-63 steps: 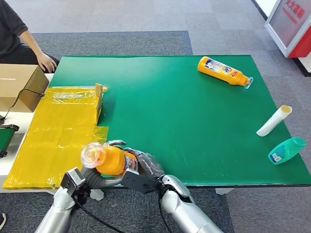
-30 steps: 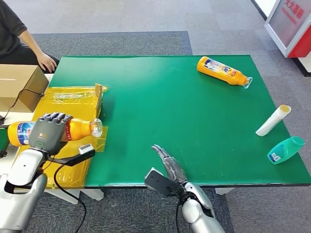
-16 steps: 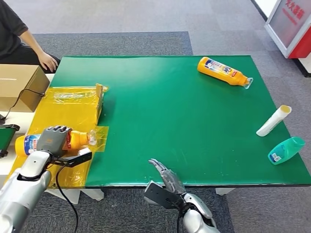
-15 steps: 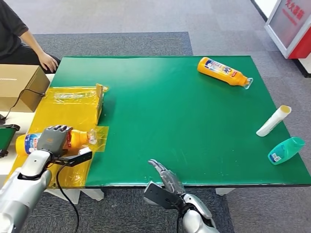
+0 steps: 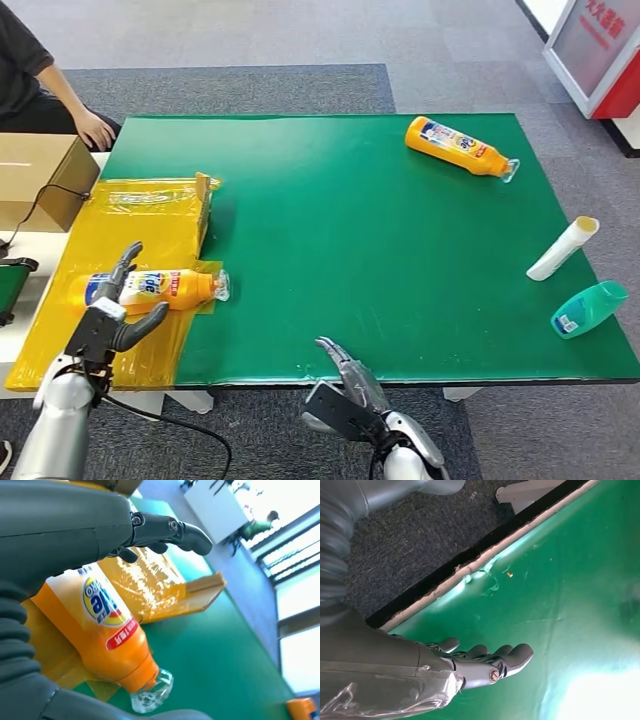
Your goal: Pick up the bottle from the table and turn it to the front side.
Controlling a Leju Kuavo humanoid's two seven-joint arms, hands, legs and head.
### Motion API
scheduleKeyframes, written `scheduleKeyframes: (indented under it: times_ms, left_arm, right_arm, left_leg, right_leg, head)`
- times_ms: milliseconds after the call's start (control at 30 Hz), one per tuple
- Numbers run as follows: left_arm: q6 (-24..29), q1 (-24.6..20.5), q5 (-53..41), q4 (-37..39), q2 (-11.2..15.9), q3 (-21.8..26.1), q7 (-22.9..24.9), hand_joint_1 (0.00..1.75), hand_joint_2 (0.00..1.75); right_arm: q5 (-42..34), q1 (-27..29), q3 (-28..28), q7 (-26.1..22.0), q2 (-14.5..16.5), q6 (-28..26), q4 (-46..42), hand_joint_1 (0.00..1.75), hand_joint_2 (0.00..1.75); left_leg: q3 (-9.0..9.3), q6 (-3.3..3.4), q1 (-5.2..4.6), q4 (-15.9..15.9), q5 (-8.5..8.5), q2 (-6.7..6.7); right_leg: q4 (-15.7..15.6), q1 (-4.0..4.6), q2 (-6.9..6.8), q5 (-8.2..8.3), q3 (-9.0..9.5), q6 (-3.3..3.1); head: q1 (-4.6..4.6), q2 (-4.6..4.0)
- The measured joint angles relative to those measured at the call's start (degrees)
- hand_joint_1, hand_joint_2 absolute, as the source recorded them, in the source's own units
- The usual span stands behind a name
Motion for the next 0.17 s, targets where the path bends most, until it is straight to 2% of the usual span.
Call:
scheduleKeyframes:
  times_ms: [167]
  left_arm:
    - [3.36, 6.27, 0.3, -9.43, -3.28, 2.96, -3.54, 0.0, 0.0]
  right_arm:
    - [0.76, 2.0, -0.61, 1.5, -0.01, -0.29, -2.74, 0.0, 1.75]
  left_leg:
    - [-0.01, -0.03, 0.02, 0.0, -0.09, -0.02]
  right_leg:
    - [0.0, 0.02, -0.01, -0.09, 0.01, 0.01]
  head:
    - [0.01, 0.0]
